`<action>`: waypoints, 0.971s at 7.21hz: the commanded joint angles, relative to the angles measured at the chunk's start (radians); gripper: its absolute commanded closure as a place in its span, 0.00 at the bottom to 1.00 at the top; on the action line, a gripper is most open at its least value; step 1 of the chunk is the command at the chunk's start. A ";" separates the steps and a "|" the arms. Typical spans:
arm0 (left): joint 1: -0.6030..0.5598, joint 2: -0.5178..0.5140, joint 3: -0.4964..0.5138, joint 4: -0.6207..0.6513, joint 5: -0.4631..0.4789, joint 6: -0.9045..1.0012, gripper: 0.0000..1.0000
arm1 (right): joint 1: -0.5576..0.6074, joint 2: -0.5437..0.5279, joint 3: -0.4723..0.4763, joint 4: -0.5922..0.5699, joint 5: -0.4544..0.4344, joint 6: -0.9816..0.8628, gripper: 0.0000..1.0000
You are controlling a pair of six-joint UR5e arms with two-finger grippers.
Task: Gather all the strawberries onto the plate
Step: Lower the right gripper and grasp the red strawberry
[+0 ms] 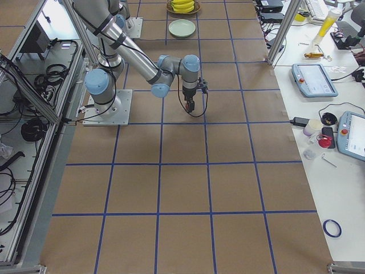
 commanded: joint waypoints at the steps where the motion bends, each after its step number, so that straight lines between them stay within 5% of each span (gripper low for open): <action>1: -0.001 -0.002 0.000 0.000 0.000 0.000 0.00 | 0.000 0.005 -0.006 -0.003 0.007 0.001 0.84; 2: -0.001 -0.002 0.000 0.000 0.000 0.000 0.00 | 0.000 0.005 -0.006 -0.003 -0.004 0.003 1.00; 5: -0.001 0.000 0.000 0.000 0.000 0.000 0.00 | 0.017 0.001 -0.068 0.018 0.013 0.093 1.00; 7: -0.001 0.000 0.000 0.002 0.001 0.000 0.00 | 0.161 0.002 -0.220 0.182 0.074 0.342 1.00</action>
